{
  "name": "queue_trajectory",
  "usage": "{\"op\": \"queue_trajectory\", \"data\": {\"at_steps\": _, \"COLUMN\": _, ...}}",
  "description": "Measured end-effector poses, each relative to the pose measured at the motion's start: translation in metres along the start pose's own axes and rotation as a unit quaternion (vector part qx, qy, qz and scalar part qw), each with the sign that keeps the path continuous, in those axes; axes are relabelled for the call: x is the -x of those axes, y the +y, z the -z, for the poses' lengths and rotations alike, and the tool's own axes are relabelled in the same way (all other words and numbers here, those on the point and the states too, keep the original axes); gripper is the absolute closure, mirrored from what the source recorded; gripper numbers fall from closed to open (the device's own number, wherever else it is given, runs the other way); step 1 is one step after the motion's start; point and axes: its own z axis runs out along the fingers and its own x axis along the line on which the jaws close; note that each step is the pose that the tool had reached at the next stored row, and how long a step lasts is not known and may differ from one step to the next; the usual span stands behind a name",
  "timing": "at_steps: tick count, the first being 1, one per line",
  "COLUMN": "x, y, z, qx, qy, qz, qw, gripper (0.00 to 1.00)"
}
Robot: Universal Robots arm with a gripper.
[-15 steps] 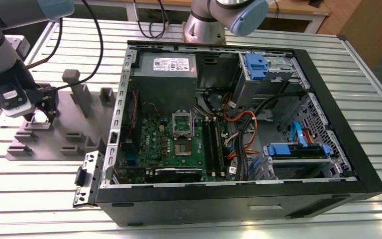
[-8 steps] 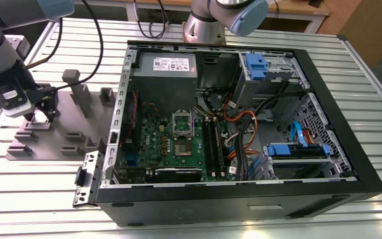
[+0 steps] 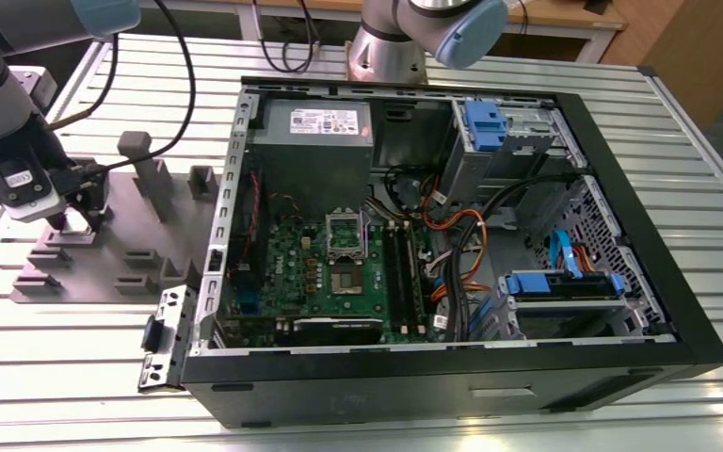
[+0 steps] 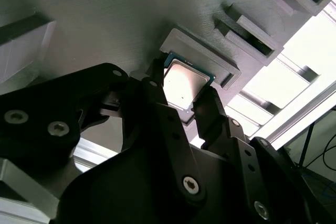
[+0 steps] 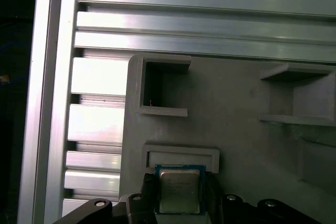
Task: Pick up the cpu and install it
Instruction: 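Pick up the cpu and move it towards the insertion slot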
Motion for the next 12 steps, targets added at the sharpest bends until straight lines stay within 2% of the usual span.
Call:
{"op": "queue_trajectory", "data": {"at_steps": 7, "x": 0.0000, "y": 0.0000, "z": 0.0003, "qx": 0.0000, "qy": 0.0000, "qz": 0.000, "qw": 1.00000, "gripper": 0.53}}
{"op": "queue_trajectory", "data": {"at_steps": 12, "x": 0.0000, "y": 0.0001, "z": 0.0032, "qx": 0.0000, "qy": 0.0001, "qz": 0.000, "qw": 1.00000, "gripper": 0.53}}
